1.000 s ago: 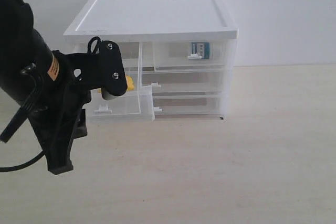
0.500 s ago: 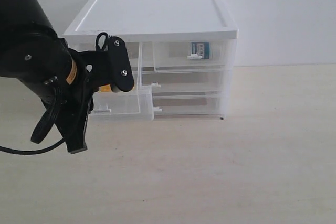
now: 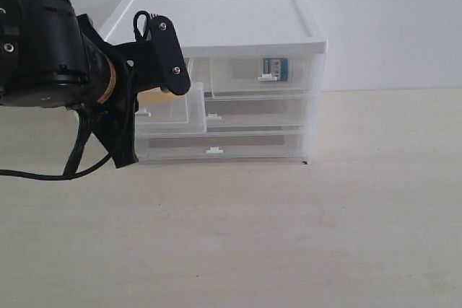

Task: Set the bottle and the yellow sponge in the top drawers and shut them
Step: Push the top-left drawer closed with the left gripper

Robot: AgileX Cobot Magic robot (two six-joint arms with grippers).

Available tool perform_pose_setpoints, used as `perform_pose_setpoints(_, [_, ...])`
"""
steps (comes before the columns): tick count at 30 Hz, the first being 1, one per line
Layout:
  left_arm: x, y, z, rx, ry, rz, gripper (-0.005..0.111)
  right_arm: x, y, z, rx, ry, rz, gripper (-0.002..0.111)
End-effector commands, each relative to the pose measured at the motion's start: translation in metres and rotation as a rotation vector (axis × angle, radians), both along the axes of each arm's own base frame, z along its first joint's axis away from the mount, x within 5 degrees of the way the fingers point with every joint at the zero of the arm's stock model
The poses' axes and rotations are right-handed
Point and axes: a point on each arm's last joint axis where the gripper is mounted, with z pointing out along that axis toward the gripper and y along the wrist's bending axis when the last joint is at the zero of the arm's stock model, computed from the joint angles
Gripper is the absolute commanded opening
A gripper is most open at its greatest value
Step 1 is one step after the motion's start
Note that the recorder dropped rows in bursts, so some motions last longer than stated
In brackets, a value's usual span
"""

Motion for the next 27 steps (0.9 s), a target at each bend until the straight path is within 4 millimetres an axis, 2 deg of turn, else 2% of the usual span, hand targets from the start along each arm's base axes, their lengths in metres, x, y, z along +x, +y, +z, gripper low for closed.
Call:
perform_pose_setpoints(1, [0.004,-0.006,0.004,-0.044,-0.076,-0.041,0.004,0.000,0.000,0.002,-0.006,-0.016,-0.006,0.000])
perform_pose_setpoints(4, [0.008,-0.009,0.007,-0.079,-0.145,-0.050,0.004,0.000,0.000,0.002,-0.006,-0.016,-0.006,0.000])
perform_pose_setpoints(10, [0.019,-0.014,-0.013,0.007,-0.138,-0.045,0.004,0.000,0.000,0.002,-0.006,-0.016,-0.006,0.000])
perform_pose_setpoints(13, [0.020,-0.012,-0.010,0.012,-0.156,-0.026,0.004,0.000,-0.001,0.002,-0.006,-0.018,-0.007,0.000])
perform_pose_setpoints(15, [0.018,-0.011,-0.002,0.000,-0.177,-0.027,0.004,0.000,-0.001,0.002,-0.006,-0.018,-0.007,0.000])
perform_pose_setpoints(17, [0.010,-0.008,0.015,-0.089,-0.187,-0.032,0.004,0.000,-0.001,0.002,-0.006,-0.018,-0.007,0.000])
perform_pose_setpoints(21, [-0.003,-0.008,0.026,-0.114,-0.116,-0.116,0.004,0.000,-0.001,0.002,-0.006,-0.018,-0.007,0.000])
perform_pose_setpoints(27, [-0.013,-0.008,0.011,-0.011,0.085,-0.201,0.004,0.000,-0.001,0.002,-0.006,-0.018,-0.007,0.000])
